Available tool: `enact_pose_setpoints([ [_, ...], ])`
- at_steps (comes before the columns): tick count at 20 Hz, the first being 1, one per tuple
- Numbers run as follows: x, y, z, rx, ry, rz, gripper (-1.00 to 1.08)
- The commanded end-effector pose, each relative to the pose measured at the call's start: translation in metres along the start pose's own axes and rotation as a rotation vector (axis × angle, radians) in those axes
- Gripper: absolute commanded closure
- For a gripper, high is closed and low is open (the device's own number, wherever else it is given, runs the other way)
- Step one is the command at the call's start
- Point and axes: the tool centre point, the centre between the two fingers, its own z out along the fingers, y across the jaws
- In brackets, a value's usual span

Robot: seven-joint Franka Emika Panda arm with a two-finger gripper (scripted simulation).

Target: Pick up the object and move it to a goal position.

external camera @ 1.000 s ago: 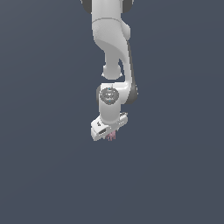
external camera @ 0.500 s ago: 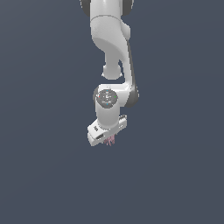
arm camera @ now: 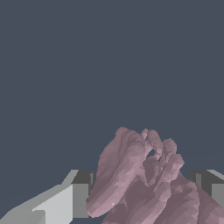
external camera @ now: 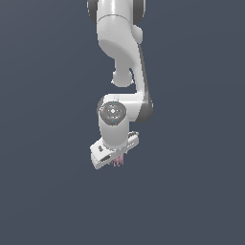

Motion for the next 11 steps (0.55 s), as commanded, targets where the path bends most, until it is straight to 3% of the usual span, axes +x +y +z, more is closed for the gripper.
enact_pose_setpoints([
  [1, 0.0057, 0.0052, -0.0040, 0.000, 0.000, 0.000, 1.08],
  [11, 0.0145, 0.0134, -0.0100, 0.000, 0.000, 0.000, 1.08],
])
